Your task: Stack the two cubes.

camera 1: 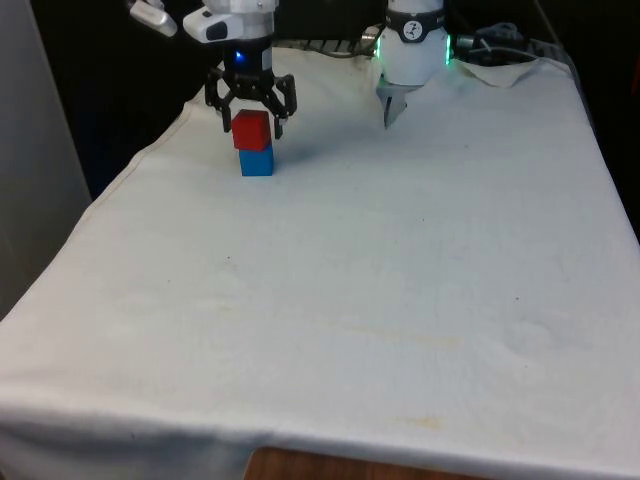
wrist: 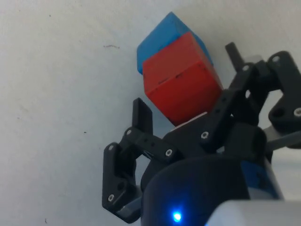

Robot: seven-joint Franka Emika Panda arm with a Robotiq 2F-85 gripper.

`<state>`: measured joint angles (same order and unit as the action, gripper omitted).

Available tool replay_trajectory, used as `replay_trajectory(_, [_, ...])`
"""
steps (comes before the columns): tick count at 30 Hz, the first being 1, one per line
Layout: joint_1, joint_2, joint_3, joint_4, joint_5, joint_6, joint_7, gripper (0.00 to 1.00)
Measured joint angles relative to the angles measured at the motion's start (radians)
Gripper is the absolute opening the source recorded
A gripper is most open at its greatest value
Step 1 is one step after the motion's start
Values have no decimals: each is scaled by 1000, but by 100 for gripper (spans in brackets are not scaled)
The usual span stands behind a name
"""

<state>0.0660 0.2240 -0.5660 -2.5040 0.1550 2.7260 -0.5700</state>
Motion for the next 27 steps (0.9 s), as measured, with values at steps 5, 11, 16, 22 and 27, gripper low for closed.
replay_trajectory(5, [-1, 0, 0, 0, 0, -1, -1, 100])
replay_trajectory(11, [-1, 0, 0, 0, 0, -2, -1, 100])
replay_trajectory(16, [-1, -4, -1, 2, 2, -2, 3, 100])
replay_trajectory(22, [-1, -46, -7, 5, 2, -38, 8, 100])
replay_trajectory(27, [-1, -80, -12, 6, 0, -63, 11, 100])
